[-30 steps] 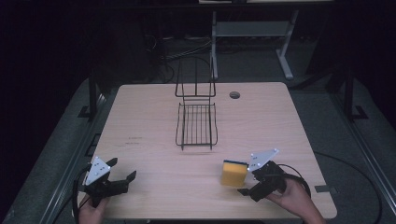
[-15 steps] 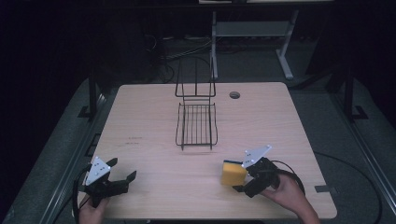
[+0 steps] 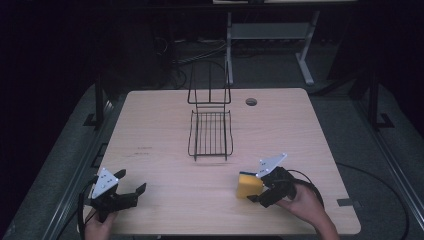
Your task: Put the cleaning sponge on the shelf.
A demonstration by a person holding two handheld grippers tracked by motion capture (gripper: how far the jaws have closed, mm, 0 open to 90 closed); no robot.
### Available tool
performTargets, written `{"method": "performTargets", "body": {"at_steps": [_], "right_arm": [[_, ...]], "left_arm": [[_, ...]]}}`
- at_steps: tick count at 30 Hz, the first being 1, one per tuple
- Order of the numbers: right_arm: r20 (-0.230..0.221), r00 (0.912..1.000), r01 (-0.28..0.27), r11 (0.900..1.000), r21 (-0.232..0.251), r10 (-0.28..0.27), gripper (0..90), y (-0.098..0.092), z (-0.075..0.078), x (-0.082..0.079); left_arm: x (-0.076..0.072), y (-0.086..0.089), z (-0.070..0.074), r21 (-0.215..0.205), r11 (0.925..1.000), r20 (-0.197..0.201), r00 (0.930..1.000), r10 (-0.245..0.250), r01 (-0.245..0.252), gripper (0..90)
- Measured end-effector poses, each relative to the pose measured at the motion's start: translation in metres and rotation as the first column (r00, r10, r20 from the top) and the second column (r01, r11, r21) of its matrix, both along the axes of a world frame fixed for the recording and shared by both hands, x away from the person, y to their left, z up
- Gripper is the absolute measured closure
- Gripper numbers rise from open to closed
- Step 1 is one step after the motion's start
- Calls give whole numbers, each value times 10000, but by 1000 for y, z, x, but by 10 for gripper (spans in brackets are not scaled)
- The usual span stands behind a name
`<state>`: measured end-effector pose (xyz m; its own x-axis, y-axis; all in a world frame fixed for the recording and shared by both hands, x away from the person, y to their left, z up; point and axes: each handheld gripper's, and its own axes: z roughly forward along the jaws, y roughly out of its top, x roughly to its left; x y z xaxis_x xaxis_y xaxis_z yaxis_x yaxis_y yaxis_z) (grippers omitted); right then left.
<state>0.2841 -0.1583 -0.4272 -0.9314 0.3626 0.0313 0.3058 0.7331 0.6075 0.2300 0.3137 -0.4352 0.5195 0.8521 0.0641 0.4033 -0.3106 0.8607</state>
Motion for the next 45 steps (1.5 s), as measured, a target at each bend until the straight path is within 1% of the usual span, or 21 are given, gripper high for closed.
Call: {"method": "performTargets", "body": {"at_steps": [1, 4, 6, 11, 12, 17, 19, 20, 24, 28, 29, 34, 35, 36, 37, 40, 41, 45], "right_arm": [[1, 10000, -7, 10000, -36, 7, 293, 0, 0, 1], [35, 10000, 3, 9999, -103, -2, 303, 1, -1, 1], [21, 10000, 42, 9999, -136, -41, 326, 1, -1, 2], [37, 10000, 51, 9999, -127, -50, 355, 2, -1, 2], [68, 10000, -17, 9999, -138, 18, 393, 3, -1, 3], [-35, 9999, -144, 9998, -145, 144, 453, 4, -1, 3], [-18, 9996, -282, 9994, -187, 282, 492, 5, -1, 4], [-18, 9996, -282, 9994, -187, 282, 492, 5, -1, 4], [-45, 9992, -394, 9991, -185, 393, 548, 5, 1, 4], [56, 9987, -515, 9985, -207, 516, 557, 6, 4, 4], [36, 9985, -546, 9984, -135, 546, 559, 7, 7, 4], [128, 9977, -667, 9977, -137, 669, 559, 9, 13, 7], [114, 9972, -744, 9972, -43, 744, 559, 11, 17, 9], [114, 9972, -744, 9972, -43, 744, 559, 11, 17, 9], [193, 9965, -813, 9966, -95, 815, 559, 14, 19, 11], [214, 9959, -879, 9960, -131, 882, 560, 17, 22, 14], [250, 9951, -959, 9954, -79, 961, 559, 20, 25, 17], [326, 9936, -1076, 9940, -186, 1081, 560, 27, 30, 23]], "left_arm": [[0, 0, 0, -5, 10000, -4, 10000, -8, 8, 138], [0, 0, 0, -16, 10000, -22, 10000, 5, -5, 138], [0, 0, 0, -2, 10000, 4, 10000, -10, 10, 138], [0, 1, 0, -16, 10000, -4, 10000, 9, -9, 138], [0, 1, 0, -36, 10000, -6, 10000, 26, -26, 138], [0, 1, 0, -40, 10000, 18, 10000, 31, -31, 138], [0, 2, 0, -55, 10000, 21, 10000, 25, -25, 138], [0, 2, 0, -55, 10000, 21, 10000, 25, -25, 138], [0, 2, 0, -58, 10000, 21, 10000, 45, -45, 138], [0, 2, 0, -62, 10000, 23, 10000, 49, -48, 138], [0, 2, 0, -51, 10000, 28, 10000, 40, -40, 138], [0, 2, 1, -37, 10000, 50, 10000, 18, -18, 138], [0, 2, 1, -39, 10000, 55, 10000, 23, -23, 138], [0, 2, 1, -39, 10000, 55, 10000, 23, -23, 138], [-1, 2, 1, -41, 10000, 56, 10000, 20, -19, 138], [-1, 2, 1, -37, 10000, 60, 10000, 24, -24, 138], [-1, 2, 1, -50, 10000, 62, 10000, 29, -29, 138], [-1, 2, 1, -40, 10000, 54, 10000, 37, -37, 138]]}}
